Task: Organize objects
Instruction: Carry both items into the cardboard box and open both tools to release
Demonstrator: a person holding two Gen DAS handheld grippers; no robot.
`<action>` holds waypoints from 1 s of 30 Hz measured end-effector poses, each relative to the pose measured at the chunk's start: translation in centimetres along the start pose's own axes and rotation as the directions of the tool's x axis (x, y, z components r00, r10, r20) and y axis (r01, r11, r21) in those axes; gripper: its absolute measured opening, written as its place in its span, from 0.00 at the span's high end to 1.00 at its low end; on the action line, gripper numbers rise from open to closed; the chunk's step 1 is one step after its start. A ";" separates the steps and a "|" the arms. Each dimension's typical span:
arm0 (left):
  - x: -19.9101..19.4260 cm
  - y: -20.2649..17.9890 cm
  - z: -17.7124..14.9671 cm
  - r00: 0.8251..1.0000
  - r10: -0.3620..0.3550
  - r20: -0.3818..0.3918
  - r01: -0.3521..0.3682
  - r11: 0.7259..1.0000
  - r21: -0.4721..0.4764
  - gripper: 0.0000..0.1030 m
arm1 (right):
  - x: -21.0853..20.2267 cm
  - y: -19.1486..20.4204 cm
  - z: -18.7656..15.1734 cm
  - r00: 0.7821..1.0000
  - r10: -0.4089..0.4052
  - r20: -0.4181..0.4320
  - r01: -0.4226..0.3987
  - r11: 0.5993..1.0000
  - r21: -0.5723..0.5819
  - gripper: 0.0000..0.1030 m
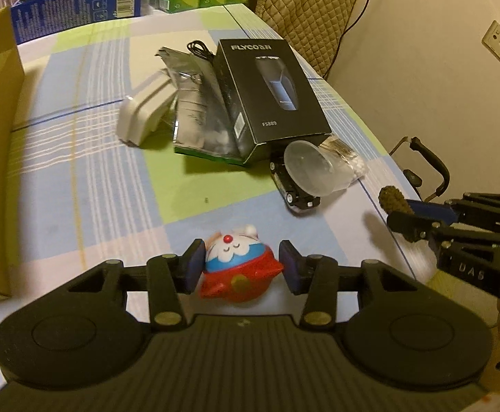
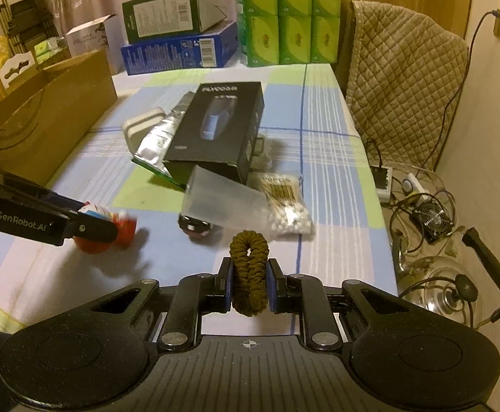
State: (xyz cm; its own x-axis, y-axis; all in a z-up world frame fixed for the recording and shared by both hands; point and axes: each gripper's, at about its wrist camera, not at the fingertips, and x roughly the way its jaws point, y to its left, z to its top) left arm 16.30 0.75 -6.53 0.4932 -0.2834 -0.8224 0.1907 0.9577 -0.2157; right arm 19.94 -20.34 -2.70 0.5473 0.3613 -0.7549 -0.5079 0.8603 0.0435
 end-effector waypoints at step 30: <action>-19.4 9.0 5.1 0.958 0.128 0.257 -0.115 0.991 -0.064 0.60 | -5.5 14.2 12.7 0.956 0.250 0.154 -0.227 0.962 -0.150 0.85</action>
State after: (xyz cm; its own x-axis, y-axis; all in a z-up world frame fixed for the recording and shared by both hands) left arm 12.77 14.65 10.21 0.7149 -0.1617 -0.6803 0.0774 0.9852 -0.1528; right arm 18.17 -5.51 10.44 0.4987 0.6156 -0.6102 -0.7131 0.6916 0.1150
